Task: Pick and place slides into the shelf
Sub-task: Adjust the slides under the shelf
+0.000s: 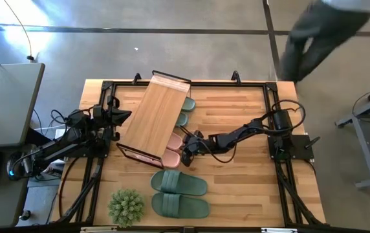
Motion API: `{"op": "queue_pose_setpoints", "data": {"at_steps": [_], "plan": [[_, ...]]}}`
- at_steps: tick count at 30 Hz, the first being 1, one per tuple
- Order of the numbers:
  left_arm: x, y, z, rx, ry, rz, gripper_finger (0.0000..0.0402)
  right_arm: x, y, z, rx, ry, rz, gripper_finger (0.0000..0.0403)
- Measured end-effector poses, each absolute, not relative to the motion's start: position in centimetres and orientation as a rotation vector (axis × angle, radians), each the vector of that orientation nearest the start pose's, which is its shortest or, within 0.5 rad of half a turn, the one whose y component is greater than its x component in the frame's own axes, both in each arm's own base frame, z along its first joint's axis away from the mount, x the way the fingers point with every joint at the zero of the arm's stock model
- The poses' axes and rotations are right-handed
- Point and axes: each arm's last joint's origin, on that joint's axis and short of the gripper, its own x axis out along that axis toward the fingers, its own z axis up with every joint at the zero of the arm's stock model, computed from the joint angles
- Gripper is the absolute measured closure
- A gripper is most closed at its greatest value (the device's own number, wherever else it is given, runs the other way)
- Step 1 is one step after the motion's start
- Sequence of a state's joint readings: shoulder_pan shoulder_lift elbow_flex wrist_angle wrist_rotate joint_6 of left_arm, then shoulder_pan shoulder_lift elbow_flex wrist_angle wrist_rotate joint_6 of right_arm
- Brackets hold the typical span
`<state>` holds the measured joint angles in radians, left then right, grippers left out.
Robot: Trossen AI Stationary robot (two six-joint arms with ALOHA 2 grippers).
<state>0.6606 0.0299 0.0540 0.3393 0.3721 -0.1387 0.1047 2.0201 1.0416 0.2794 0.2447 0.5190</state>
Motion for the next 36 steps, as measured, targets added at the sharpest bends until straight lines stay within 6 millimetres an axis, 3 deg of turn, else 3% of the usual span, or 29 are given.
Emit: {"op": "queue_pose_setpoints", "data": {"at_steps": [15,27,36], "plan": [[7.6,4.6,21.1,0.043,-0.336,0.262,0.0401,39.1,1.4,10.5,0.389,0.638,-0.455,0.0403],[7.6,4.6,21.1,0.043,-0.336,0.262,0.0401,39.2,-0.2,10.6,0.410,0.626,-0.467,0.0403],[7.6,4.6,21.1,0.044,-0.336,0.262,0.0401,38.9,0.9,11.4,0.412,0.681,-0.374,0.0403]]}}
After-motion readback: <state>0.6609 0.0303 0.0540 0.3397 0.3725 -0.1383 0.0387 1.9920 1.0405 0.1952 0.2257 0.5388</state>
